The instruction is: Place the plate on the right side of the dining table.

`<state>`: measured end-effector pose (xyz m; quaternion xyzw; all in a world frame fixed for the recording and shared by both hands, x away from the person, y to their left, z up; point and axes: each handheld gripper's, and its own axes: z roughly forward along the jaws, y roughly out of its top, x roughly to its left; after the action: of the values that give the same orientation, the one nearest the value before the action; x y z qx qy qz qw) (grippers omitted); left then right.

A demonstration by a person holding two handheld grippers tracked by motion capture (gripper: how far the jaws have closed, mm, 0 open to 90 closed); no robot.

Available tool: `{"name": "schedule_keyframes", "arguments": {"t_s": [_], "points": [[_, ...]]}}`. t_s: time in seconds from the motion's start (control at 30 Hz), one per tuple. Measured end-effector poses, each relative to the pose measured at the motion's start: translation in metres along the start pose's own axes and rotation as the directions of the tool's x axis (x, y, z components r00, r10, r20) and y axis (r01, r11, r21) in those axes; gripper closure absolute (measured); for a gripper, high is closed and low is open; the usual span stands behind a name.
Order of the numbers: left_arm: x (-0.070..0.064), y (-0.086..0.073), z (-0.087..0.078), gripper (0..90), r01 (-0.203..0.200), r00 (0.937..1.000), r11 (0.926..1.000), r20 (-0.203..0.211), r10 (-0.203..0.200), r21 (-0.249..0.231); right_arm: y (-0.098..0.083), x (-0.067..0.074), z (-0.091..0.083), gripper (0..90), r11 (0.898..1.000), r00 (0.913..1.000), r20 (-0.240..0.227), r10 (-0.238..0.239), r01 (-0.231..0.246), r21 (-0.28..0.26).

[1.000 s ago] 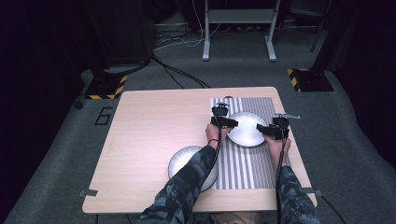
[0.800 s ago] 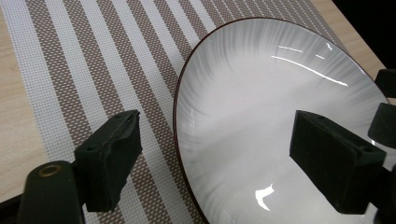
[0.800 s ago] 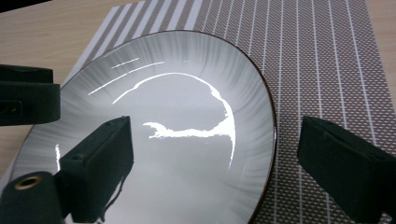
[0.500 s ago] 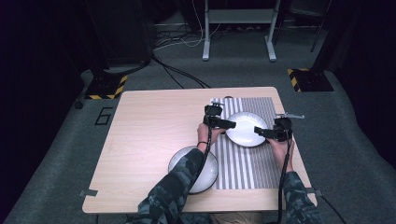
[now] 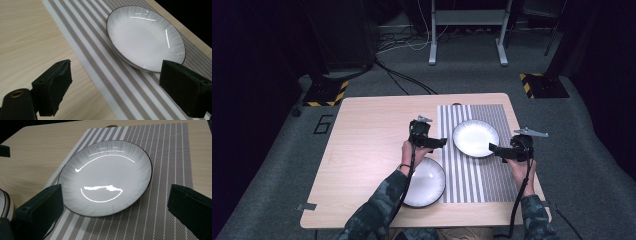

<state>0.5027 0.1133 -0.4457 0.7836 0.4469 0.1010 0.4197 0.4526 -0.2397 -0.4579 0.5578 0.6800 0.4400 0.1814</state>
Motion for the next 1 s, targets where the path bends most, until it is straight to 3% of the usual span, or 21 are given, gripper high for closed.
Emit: {"name": "schedule_keyframes", "arguments": {"t_s": [0.17,0.2,0.23,0.53,0.7,0.87,0.97,1.0], "points": [[0.017,-0.023,-0.026,10.5,0.017,0.9991,0.9995,-0.038,-0.018,-0.028,-0.014,0.001,-0.015,0.0,1.0,0.9999,0.004,-0.013,0.013,-0.007],[0.023,-0.034,-0.036,10.5,0.028,0.9979,0.9986,-0.057,-0.031,-0.044,-0.019,0.0,-0.02,0.0,1.0,1.0,0.004,-0.008,0.008,-0.01],[0.023,-0.034,-0.036,10.5,0.028,0.9979,0.9986,-0.057,-0.031,-0.044,-0.019,0.0,-0.02,0.0,1.0,1.0,0.004,-0.008,0.008,-0.01],[0.051,-0.08,-0.081,10.2,0.057,0.9851,0.9957,-0.158,-0.068,-0.073,-0.048,-0.001,-0.043,0.0,0.999,0.9981,0.052,-0.032,0.032,-0.001],[0.065,-0.108,-0.099,9.9,0.072,0.9717,0.9954,-0.22,-0.085,-0.063,-0.069,-0.007,-0.047,0.0,1.0,0.9968,0.078,-0.019,0.018,0.015],[0.08,-0.142,-0.108,9.6,0.116,0.9528,0.9922,-0.277,-0.124,-0.047,-0.088,-0.011,-0.044,0.0,0.998,0.9928,0.116,-0.029,0.022,0.062],[0.088,-0.162,-0.111,8.9,0.147,0.9389,0.9885,-0.309,-0.151,-0.038,-0.099,-0.013,-0.042,0.0,0.995,0.9893,0.139,-0.042,0.03,0.09],[0.09,-0.171,-0.111,8.5,0.155,0.9308,0.9874,-0.33,-0.157,-0.032,-0.105,-0.014,-0.038,0.0,0.99,0.9855,0.158,-0.063,0.042,0.132]]}}
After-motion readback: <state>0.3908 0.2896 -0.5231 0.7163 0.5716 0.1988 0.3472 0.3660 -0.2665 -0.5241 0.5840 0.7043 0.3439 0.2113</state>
